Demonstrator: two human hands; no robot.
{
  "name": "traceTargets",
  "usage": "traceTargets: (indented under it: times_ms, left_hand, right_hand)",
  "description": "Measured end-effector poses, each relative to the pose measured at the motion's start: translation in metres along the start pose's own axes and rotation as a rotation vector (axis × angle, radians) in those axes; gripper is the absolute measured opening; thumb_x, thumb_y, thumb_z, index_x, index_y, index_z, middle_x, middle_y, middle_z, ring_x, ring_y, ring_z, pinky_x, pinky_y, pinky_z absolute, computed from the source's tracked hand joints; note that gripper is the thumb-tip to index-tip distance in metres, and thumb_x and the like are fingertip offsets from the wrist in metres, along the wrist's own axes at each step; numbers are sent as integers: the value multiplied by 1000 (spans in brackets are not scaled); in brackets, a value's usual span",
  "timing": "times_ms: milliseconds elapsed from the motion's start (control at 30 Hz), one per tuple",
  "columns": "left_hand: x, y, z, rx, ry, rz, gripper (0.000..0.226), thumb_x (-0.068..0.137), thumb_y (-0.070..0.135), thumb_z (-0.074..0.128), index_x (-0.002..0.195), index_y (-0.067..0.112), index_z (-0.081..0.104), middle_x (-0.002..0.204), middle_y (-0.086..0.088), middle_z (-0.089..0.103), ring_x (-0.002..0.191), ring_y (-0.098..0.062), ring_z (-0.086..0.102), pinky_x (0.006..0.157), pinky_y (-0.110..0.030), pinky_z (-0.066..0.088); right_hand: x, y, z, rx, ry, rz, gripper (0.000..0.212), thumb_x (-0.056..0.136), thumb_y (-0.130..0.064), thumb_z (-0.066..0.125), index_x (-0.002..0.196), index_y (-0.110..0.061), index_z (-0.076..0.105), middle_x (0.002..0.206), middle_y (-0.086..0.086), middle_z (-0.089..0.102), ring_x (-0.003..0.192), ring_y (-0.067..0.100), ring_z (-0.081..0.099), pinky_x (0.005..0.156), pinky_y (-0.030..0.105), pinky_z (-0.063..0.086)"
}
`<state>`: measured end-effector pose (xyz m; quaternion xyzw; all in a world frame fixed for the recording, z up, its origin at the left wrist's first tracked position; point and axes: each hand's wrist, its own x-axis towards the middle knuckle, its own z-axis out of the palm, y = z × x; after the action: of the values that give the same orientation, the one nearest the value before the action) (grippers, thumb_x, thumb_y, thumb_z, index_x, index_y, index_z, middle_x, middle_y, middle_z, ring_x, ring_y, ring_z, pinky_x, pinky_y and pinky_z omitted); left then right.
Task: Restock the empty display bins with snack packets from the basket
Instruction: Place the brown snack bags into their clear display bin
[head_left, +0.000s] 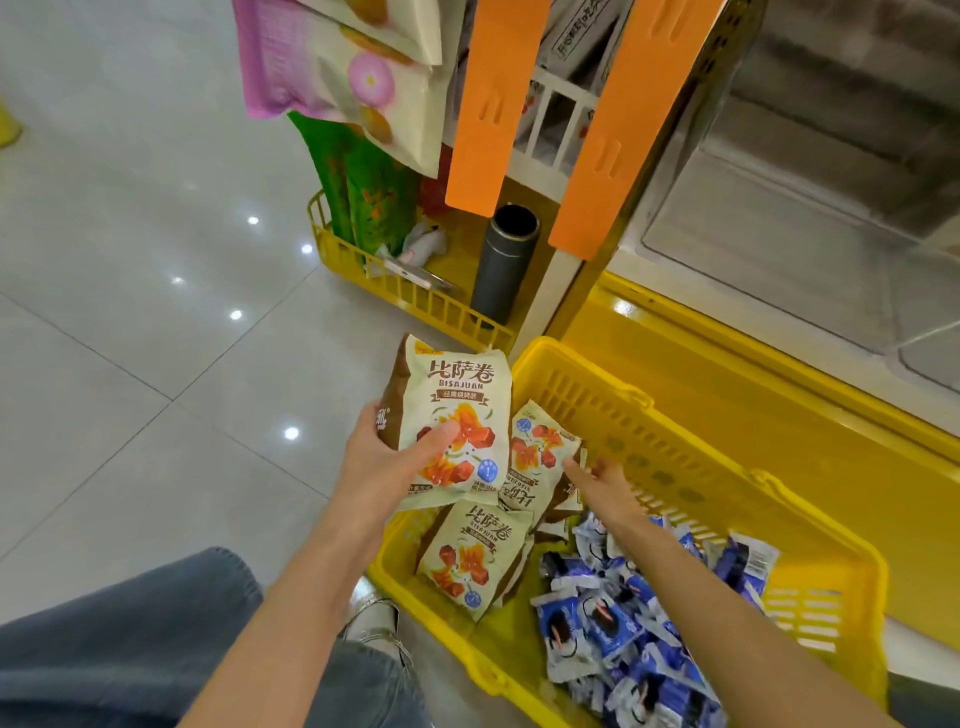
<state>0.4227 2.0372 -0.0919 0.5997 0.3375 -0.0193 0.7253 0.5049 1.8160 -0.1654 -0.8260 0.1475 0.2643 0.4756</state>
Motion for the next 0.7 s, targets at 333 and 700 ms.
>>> traceTargets:
  times_ms: [333,700]
  left_hand:
    - [-2,-9,-1,44,0,8,44,68,29,79,100,37,49,97,5,69,85,-14,70,68,-31,58]
    - [-16,-19,5,84,50,94,60,71,24,79,119,24,44,103,0,65,92,-20,67,76,-39,56]
  right_hand:
    - [32,5,28,-77,43,138,53,77,-48,70,100,-1,62,91,7,65,91,25,62,79,34,52]
    - [-33,-31,-61,110,-258,-135,58,74,-42,70,124,-29,43,111,-5,65,88,11,68,64,25,57]
